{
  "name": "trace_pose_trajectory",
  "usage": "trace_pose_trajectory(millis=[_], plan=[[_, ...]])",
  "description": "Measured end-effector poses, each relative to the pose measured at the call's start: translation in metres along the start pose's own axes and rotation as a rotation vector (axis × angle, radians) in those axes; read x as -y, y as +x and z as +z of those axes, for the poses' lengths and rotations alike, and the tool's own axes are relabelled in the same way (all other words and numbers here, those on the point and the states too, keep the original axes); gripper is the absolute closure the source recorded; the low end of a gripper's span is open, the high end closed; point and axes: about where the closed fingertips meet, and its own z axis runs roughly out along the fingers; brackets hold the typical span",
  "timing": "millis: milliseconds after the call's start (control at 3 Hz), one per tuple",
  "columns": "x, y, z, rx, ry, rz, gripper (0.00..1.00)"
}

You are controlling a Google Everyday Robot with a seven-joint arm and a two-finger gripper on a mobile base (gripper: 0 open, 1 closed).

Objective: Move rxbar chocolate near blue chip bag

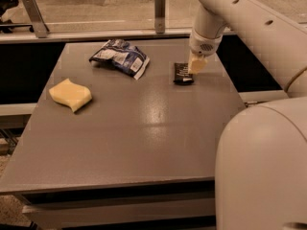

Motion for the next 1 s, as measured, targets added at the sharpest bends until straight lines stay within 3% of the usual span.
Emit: trace_pose_trajectory(millis=[333, 1000], plan=[[0.000, -0.001, 0.000, 0.000, 0.000, -0.001, 1.00], [-0.007, 0.040, -0.057, -0.071, 0.043, 0.078, 0.59]])
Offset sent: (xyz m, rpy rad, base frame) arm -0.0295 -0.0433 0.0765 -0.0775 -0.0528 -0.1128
